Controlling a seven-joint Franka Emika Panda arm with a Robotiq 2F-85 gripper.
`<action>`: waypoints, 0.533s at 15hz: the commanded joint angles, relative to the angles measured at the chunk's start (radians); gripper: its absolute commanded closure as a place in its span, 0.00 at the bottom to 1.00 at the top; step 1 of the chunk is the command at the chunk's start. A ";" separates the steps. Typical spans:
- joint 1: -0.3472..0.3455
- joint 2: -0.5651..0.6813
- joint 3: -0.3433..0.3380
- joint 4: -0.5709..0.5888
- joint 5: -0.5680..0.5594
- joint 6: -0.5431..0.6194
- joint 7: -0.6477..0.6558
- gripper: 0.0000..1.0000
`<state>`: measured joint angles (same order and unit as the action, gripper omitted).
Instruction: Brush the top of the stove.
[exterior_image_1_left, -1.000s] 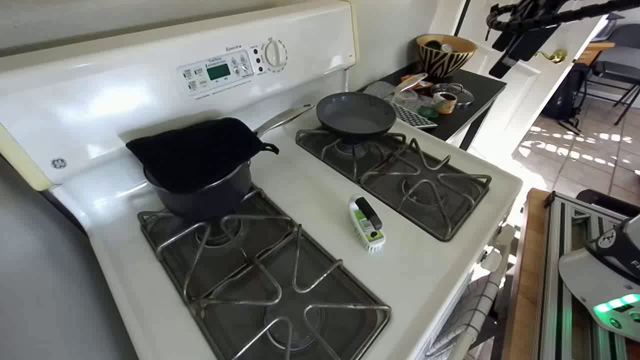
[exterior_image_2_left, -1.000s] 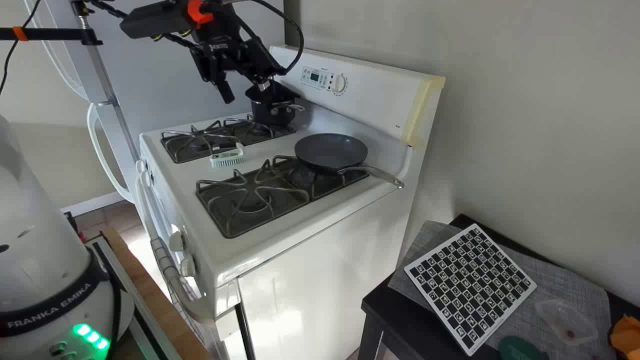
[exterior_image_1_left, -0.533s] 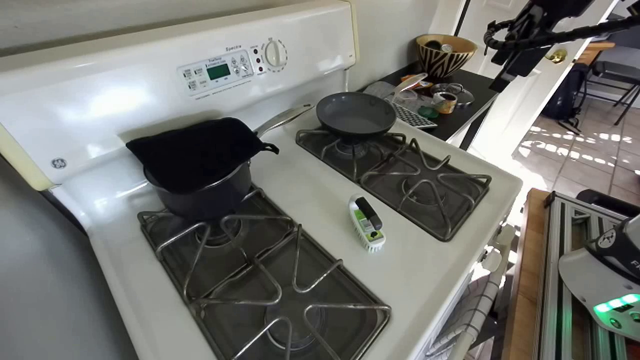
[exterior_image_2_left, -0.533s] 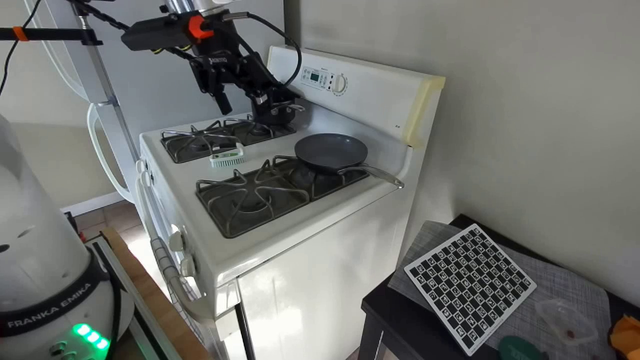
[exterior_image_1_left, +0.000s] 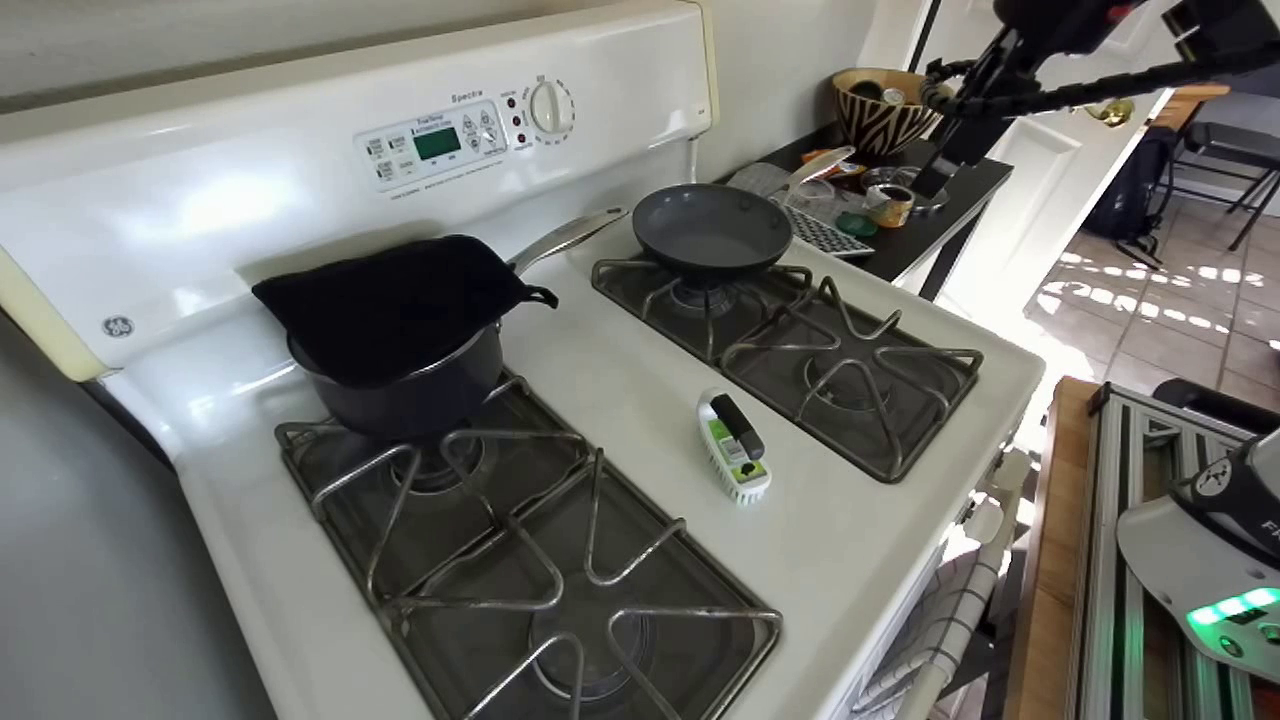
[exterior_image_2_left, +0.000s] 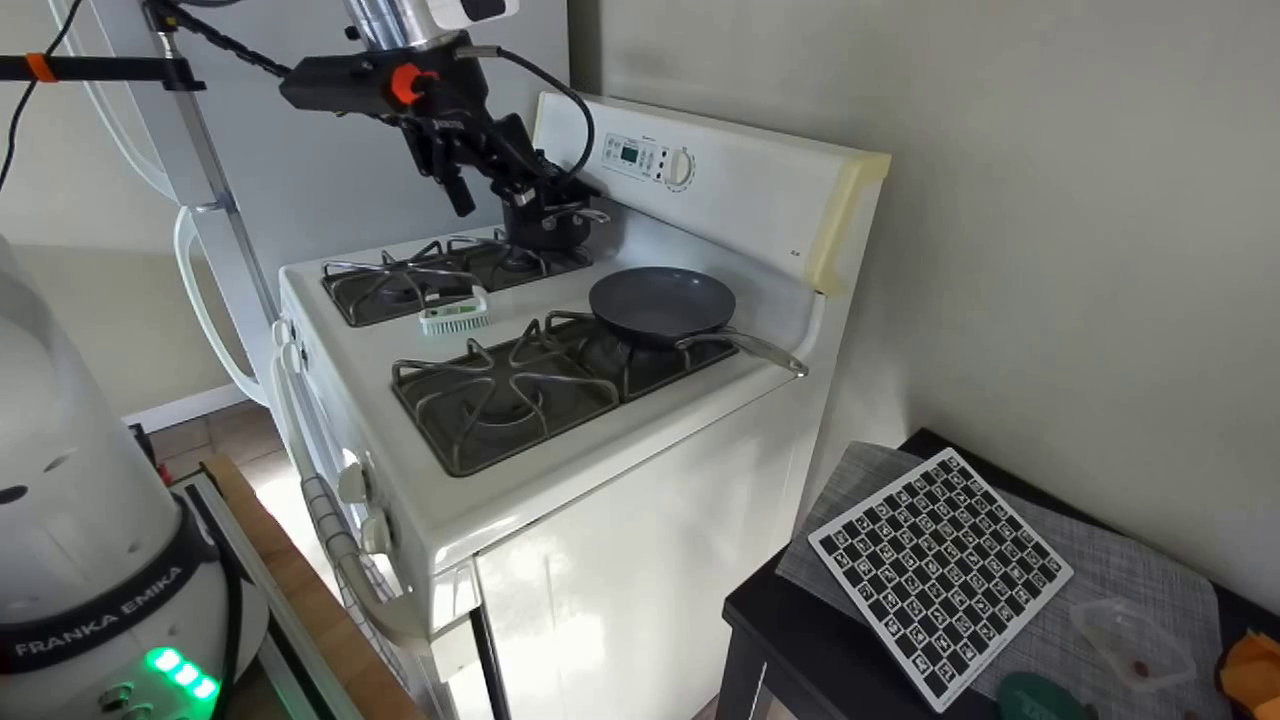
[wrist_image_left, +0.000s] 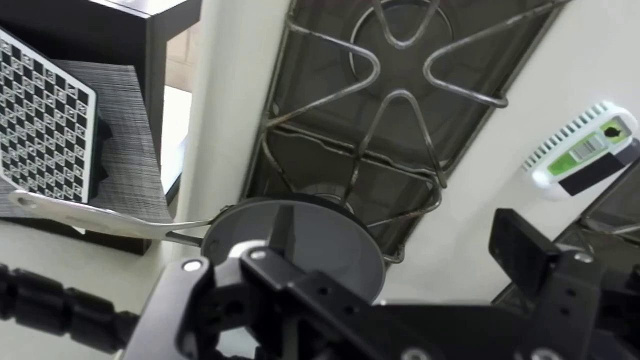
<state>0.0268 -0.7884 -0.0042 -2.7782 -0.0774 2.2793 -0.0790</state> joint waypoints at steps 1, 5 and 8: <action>0.063 0.141 0.028 0.021 0.100 0.095 0.073 0.00; 0.116 0.296 0.068 0.071 0.172 0.168 0.115 0.00; 0.127 0.398 0.108 0.121 0.212 0.159 0.194 0.00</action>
<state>0.1411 -0.5069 0.0700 -2.7189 0.0873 2.4310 0.0425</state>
